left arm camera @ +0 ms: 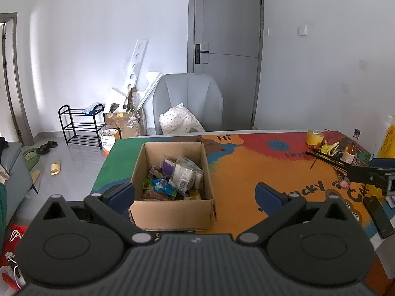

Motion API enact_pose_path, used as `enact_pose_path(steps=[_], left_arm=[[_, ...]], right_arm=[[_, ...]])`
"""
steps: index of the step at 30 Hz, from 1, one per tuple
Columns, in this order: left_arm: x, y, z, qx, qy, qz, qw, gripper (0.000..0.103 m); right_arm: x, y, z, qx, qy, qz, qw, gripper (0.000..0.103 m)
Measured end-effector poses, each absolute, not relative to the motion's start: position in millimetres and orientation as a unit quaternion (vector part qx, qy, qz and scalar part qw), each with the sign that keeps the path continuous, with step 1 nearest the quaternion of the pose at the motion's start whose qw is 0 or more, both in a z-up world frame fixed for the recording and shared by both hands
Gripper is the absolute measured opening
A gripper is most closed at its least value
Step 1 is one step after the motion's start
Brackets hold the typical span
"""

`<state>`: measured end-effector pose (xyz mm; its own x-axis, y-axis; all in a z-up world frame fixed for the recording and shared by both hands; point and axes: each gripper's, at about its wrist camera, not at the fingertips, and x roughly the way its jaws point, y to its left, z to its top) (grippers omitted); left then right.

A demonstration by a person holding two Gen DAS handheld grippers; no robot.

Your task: Organize snacks

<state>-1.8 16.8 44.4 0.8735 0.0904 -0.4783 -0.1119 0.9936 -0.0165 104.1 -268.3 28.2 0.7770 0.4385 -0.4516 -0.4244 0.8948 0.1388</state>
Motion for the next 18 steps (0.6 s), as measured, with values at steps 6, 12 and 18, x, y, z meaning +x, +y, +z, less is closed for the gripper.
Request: enact_pose_path(steps=[6, 12, 18], left_arm=[[-1.6, 16.8, 44.3, -0.022, 0.247, 0.052, 0.967, 0.103], [-1.3, 16.9, 44.6, -0.021, 0.246, 0.052, 0.968, 0.103], [-0.1, 16.0, 42.3, -0.018, 0.247, 0.055, 0.967, 0.103]], right_arm=[[105.0, -269.0, 29.3, 0.015, 0.245, 0.23, 0.942, 0.103], [104.6, -267.9, 29.5, 0.015, 0.246, 0.231, 0.941, 0.103], [104.9, -266.7, 29.6, 0.016, 0.248, 0.231, 0.941, 0.103]])
